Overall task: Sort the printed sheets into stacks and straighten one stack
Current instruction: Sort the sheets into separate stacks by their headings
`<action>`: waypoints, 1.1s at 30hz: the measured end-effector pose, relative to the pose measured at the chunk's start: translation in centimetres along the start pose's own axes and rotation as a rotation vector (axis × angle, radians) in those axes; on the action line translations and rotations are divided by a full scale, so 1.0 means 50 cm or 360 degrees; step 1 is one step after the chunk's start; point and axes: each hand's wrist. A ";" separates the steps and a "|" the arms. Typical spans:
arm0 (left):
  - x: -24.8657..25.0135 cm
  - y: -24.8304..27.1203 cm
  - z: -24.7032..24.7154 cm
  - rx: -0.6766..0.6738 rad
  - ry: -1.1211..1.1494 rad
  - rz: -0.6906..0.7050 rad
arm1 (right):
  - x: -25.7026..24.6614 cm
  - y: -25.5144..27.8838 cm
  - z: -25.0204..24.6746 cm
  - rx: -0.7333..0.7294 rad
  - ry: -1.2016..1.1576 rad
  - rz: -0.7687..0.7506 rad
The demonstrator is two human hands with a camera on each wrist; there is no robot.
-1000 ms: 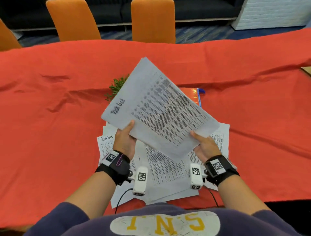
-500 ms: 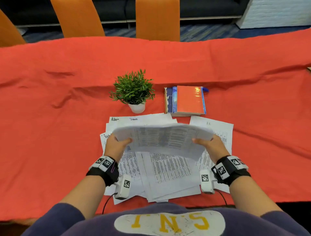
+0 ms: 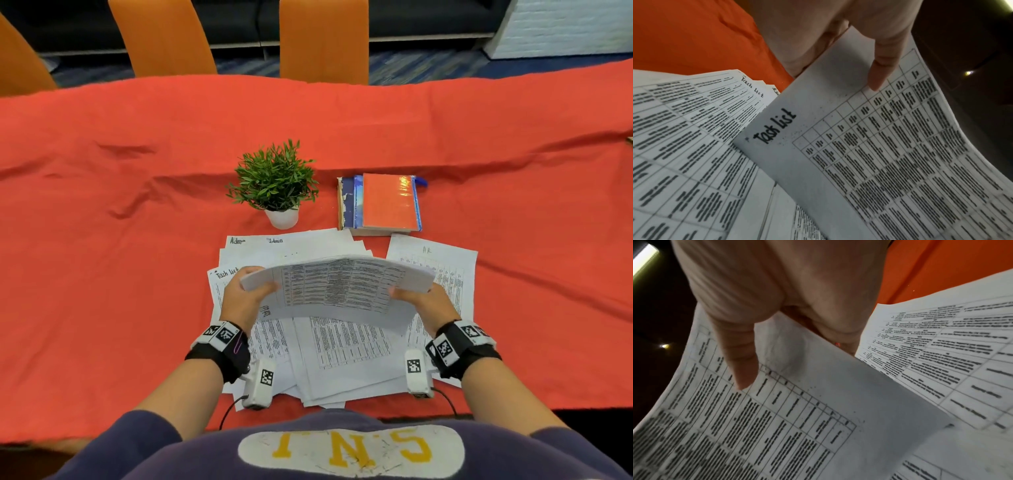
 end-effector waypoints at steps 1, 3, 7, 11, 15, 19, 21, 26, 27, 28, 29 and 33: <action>-0.002 0.004 0.004 -0.0016 -0.0051 0.0000 | 0.002 0.000 0.004 0.0003 -0.0008 0.0011; -0.006 0.008 0.015 -0.0036 -0.0121 -0.0010 | 0.007 -0.001 0.012 0.0029 -0.0008 0.0017; 0.001 0.018 0.019 0.0012 -0.0072 -0.0079 | 0.013 -0.004 0.005 0.0026 0.0104 0.0064; 0.041 0.035 0.015 -0.0015 -0.0215 0.0164 | -0.041 -0.013 -0.015 0.0196 0.0531 -0.0169; 0.097 0.054 0.040 -0.0063 -0.0536 0.0488 | -0.156 -0.007 0.032 0.0067 0.1021 -0.0817; 0.155 0.093 0.086 -0.0189 -0.0744 0.0791 | -0.220 -0.003 0.126 -0.0549 0.1463 -0.1028; 0.176 0.104 0.093 -0.0204 -0.0802 0.0872 | -0.230 -0.011 0.137 -0.0593 0.1514 -0.0999; 0.173 0.080 0.043 -0.0092 -0.0635 0.0752 | -0.242 -0.011 0.077 -0.0414 0.0830 -0.0777; 0.166 0.074 0.033 -0.0093 -0.0521 0.0672 | -0.240 -0.009 0.062 -0.0357 0.0718 -0.0768; 0.159 0.071 0.027 -0.0100 -0.0416 0.0598 | -0.236 -0.007 0.051 -0.0306 0.0629 -0.0756; 0.154 0.075 0.027 -0.0121 -0.0321 0.0539 | -0.230 -0.005 0.044 -0.0267 0.0558 -0.0731; 0.135 0.096 0.061 -0.0211 0.0150 0.0375 | -0.197 0.007 0.052 -0.0203 0.0333 -0.0541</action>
Point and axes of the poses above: each hand's wrist, its own y-axis away from the middle knuckle, its own z-axis out of the palm, x = y × z, and after that the axes turned 15 degrees about -z, right-handed
